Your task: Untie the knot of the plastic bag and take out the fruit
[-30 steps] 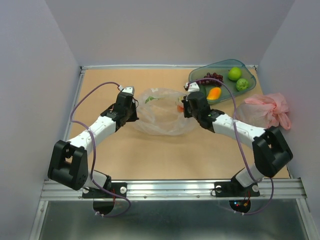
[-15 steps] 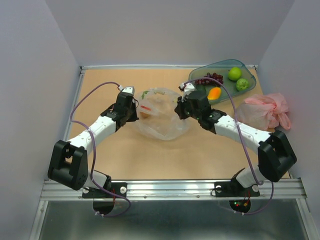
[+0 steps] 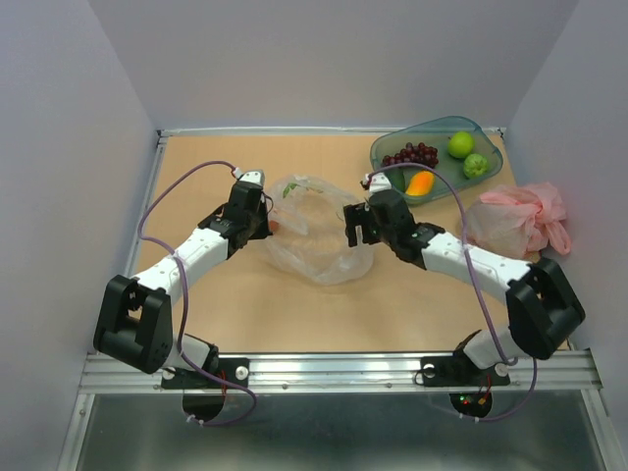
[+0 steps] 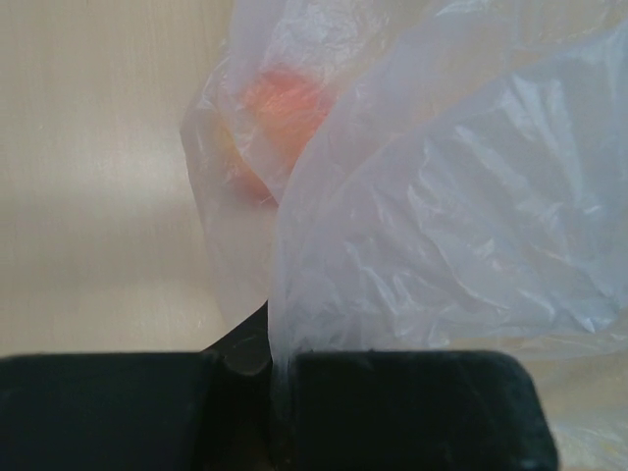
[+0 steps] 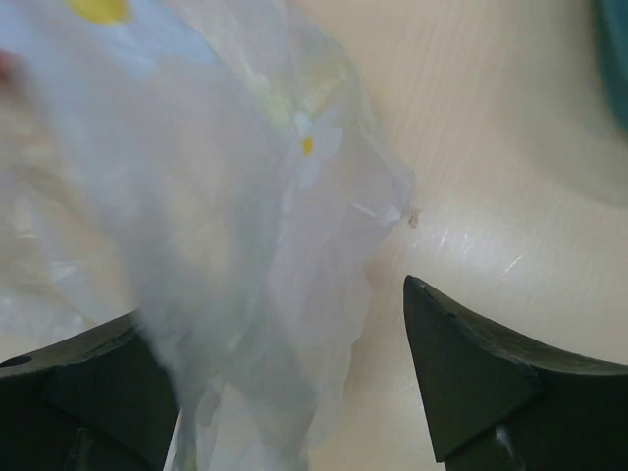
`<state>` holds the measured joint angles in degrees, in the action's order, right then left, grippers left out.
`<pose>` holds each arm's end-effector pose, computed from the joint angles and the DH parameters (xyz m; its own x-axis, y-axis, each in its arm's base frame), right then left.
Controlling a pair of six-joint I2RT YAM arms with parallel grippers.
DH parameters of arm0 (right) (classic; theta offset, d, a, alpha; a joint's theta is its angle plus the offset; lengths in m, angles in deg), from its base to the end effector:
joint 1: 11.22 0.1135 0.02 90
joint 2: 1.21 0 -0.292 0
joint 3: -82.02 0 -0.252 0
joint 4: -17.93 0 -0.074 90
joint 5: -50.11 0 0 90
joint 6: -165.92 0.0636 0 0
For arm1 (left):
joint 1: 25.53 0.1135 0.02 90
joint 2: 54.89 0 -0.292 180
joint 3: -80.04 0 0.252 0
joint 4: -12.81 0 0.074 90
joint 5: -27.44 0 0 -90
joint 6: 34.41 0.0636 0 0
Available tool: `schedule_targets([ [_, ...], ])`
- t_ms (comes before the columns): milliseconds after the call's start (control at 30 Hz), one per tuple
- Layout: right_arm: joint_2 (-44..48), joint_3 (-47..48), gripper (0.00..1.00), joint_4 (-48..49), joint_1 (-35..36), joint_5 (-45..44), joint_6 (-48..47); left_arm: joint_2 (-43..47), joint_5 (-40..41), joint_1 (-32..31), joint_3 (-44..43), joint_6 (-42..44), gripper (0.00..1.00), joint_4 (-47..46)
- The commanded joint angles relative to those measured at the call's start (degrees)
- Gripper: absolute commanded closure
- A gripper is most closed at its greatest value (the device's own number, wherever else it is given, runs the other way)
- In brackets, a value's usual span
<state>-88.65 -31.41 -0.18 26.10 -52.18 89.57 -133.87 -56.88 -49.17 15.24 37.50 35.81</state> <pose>0.2852 0.2004 0.2298 -0.5949 -0.1636 -0.7870 -0.3297 0.9426 0.0533 0.2937 -0.1217 0.2554 -0.6277 -0.0625 -0.7759 0.1387 0.9718 -0.1905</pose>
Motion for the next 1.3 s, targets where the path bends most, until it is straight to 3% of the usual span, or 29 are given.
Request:
schedule_targets([
  [0,11.40,3.10,0.10,0.03,3.28,-1.24,-1.96,2.87,1.97,-0.36,-0.30,0.42,1.00,-0.27],
  [233,21.68,5.91,0.09,0.29,9.34,4.55,-3.10,2.69,2.06,-0.36,-0.48,0.42,1.00,-0.27],
  [333,21.61,6.27,0.10,1.00,10.23,9.46,-2.58,2.87,2.15,-0.44,-0.39,0.51,1.00,-0.18],
  [567,8.01,5.04,0.10,3.90,10.40,8.44,0.58,5.50,1.72,-0.62,-0.31,1.30,1.00,-0.97],
  [767,-4.04,3.11,0.10,17.15,10.23,2.63,1.64,11.65,1.45,-1.15,2.59,2.35,1.00,-6.16],
  [900,-10.63,-0.32,0.07,31.98,10.23,0.44,3.84,12.00,-0.04,-1.50,2.33,2.71,1.00,-6.24],
  [1100,-17.31,-0.50,0.00,40.26,10.23,-7.30,8.32,11.92,0.30,-2.38,2.69,3.15,1.00,-6.16],
  [1267,-22.76,1.34,0.00,44.41,10.05,-12.31,9.90,9.55,-0.40,-2.38,1.81,2.97,1.00,-4.41],
])
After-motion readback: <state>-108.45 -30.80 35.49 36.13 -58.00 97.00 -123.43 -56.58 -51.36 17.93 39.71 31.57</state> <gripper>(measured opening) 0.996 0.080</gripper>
